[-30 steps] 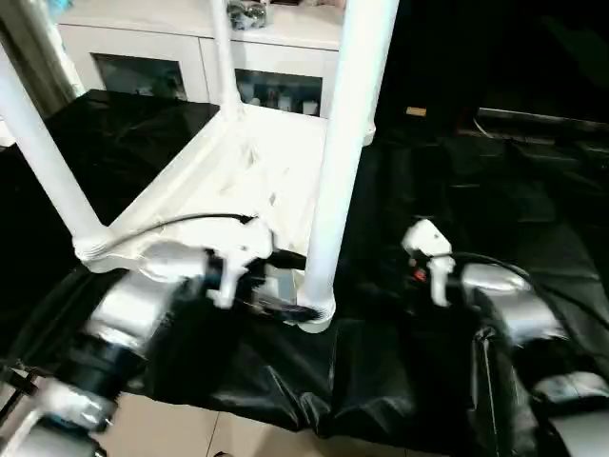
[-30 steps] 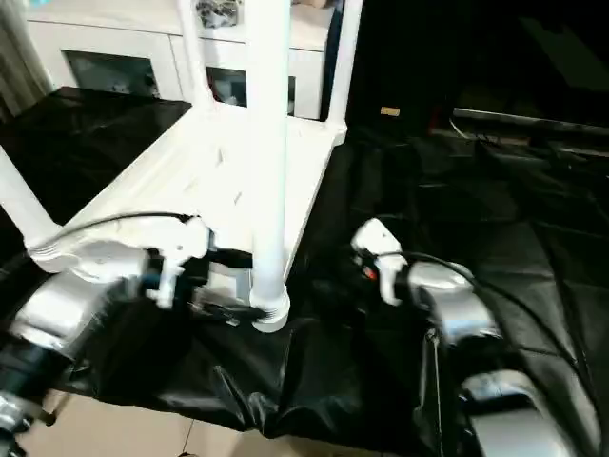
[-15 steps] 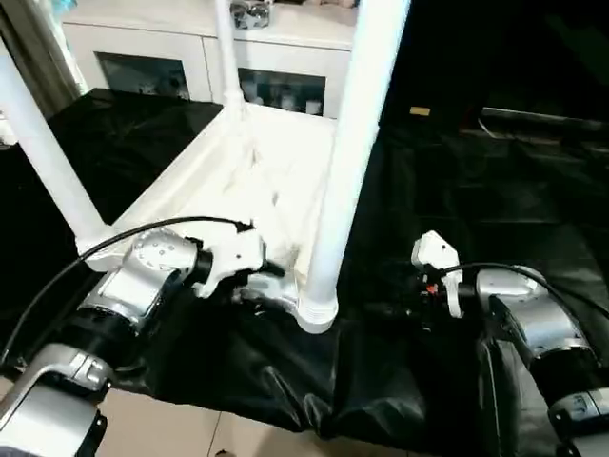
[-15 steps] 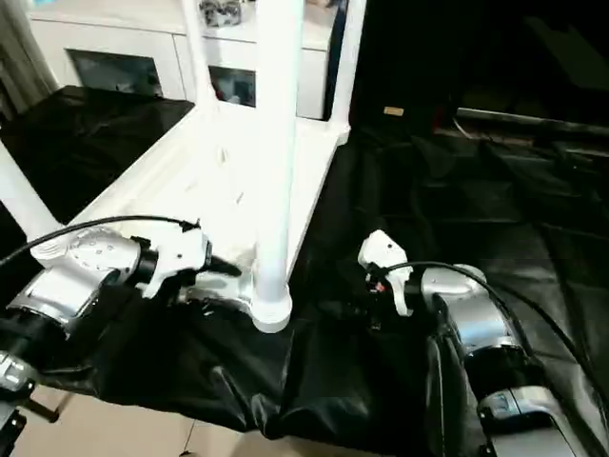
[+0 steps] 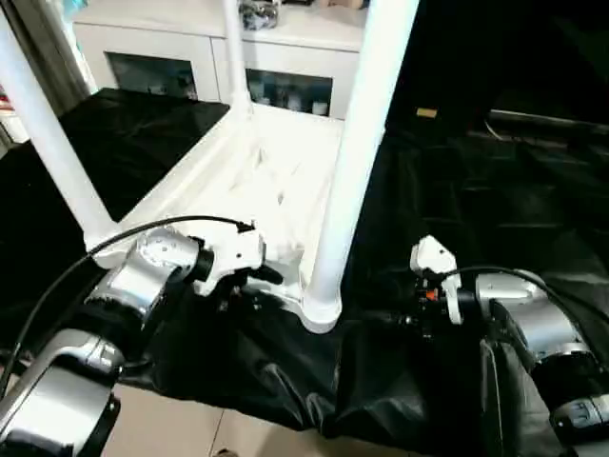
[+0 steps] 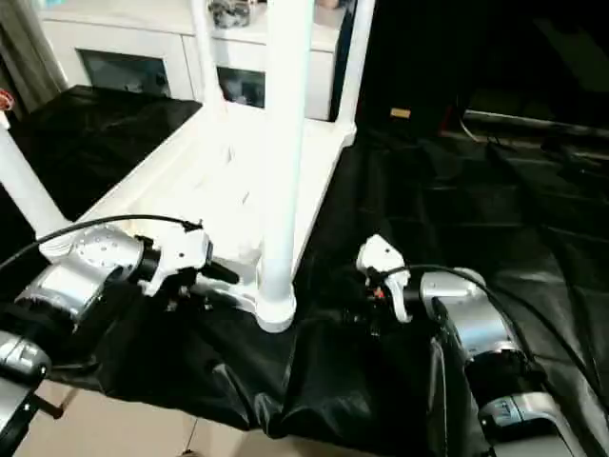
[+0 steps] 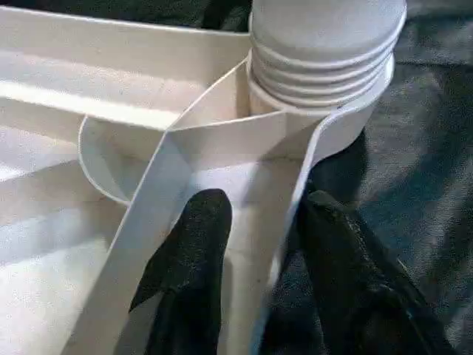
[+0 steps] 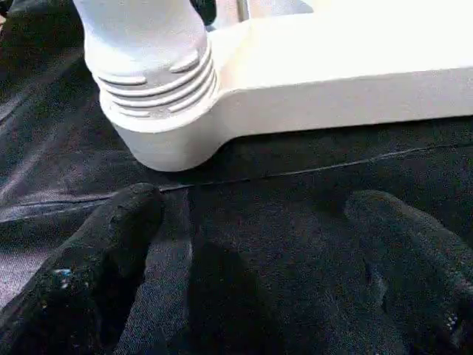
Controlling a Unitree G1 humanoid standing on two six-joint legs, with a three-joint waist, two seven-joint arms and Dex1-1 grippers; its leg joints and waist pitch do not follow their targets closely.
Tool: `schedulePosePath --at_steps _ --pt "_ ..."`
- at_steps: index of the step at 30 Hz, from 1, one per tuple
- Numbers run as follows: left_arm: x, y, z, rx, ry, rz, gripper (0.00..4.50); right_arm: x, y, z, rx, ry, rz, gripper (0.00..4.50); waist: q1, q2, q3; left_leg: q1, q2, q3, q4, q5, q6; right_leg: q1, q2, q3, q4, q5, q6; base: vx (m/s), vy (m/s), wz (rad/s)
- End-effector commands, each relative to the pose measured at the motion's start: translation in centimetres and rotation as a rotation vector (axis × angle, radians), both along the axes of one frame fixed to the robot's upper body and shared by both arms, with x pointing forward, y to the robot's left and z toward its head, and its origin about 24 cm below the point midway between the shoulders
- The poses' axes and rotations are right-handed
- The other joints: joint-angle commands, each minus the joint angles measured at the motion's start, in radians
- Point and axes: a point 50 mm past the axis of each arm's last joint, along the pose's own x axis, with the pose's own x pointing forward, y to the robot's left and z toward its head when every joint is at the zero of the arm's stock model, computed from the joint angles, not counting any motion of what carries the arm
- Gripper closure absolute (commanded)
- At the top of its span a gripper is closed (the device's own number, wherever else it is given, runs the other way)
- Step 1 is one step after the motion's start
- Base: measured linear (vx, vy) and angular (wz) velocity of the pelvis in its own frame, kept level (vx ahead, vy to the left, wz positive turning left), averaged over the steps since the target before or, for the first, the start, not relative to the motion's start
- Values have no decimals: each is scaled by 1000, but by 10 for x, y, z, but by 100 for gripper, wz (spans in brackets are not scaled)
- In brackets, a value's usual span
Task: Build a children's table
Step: Rotate table base
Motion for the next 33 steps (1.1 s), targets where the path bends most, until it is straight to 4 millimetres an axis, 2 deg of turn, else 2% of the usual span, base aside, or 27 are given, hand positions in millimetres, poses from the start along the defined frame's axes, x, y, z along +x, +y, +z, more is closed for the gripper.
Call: schedulePosePath --at_steps 1,4,6,9,11,14,15,17,18,19,24,26,27,28,30,33 --pt "4 -2 4 24 -16 -15 302 -1 -2 2 -11 -5 3 0 6 8 -73 16 42 -21 -72 -264 6 49 -67 44 -74 -266 -238 0 0 0" --pt "5 -1 3 36 -4 -16 310 -1 -2 3 -13 -5 2 0 7 9 -72 18 43 -20 -72 -267 9 47 -68 44 -76 -273 -241 0 0 0" --pt "5 -1 2 44 -7 -19 345 -1 -2 3 -14 -6 2 0 7 9 -72 18 44 -20 -72 -271 7 47 -69 44 -77 -276 -242 0 0 0" --pt "4 3 -2 87 -4 -20 349 0 -1 3 -17 -12 3 0 9 8 -71 18 44 -22 -73 -277 6 47 -71 44 -79 -296 -234 0 0 0" --pt "5 5 -3 98 1 -4 382 0 0 3 -16 -13 2 0 8 8 -71 17 45 -22 -74 -276 3 47 -70 44 -78 -294 -235 0 0 0" --pt "5 5 -3 62 32 39 394 0 0 3 -17 -17 3 0 6 7 -70 16 44 -22 -74 -272 5 49 -72 44 -77 -286 -243 0 0 0" --pt "5 4 -2 43 56 54 409 0 0 3 -17 -17 3 0 4 3 -71 13 44 -22 -74 -263 6 52 -73 44 -73 -281 -245 0 0 0" --pt "3 4 -1 22 100 81 412 0 0 3 -18 -19 2 0 1 3 -72 12 44 -22 -73 -253 10 52 -73 44 -72 -275 -251 0 0 0" --pt "1 3 -1 4 122 83 422 0 0 2 -18 -19 1 0 -2 -1 -72 9 42 -22 -72 -241 17 53 -72 44 -73 -270 -250 0 0 0" --pt "1 3 -1 4 122 83 430 0 0 2 -18 -19 1 0 -3 0 -73 8 43 -22 -71 -231 17 56 -74 44 -70 -258 -253 0 0 0" --pt "-7 -5 -8 -33 161 183 444 3 1 2 -15 -42 -36 0 -16 0 -72 9 43 -20 -69 -214 36 50 -69 44 -71 -227 -270 0 0 0" --pt "-9 -10 -13 -29 151 224 444 6 1 2 -19 -60 -64 0 -18 -1 -70 10 43 -19 -69 -227 35 49 -70 44 -74 -260 -261 0 0 0" --pt "-11 -14 -14 -37 130 238 444 7 1 1 -19 -65 -76 0 -20 -5 -69 12 40 -19 -68 -241 34 47 -68 43 -81 -302 -246 0 0 0" --pt "-11 -14 -14 -37 130 238 444 7 1 1 -19 -65 -76 0 -20 -5 -69 12 40 -19 -68 -241 34 47 -68 43 -81 -302 -246 0 0 0" --pt "-13 -22 -15 -58 100 249 444 8 2 1 -20 -73 -87 0 -21 -4 -67 12 40 -21 -69 -246 34 46 -68 43 -86 -345 -222 0 0 0" --pt "-17 -37 -15 -133 42 231 444 10 4 2 -13 -93 -110 0 -22 -5 -68 11 40 -21 -68 -248 37 44 -67 43 -87 -346 -214 0 0 0"
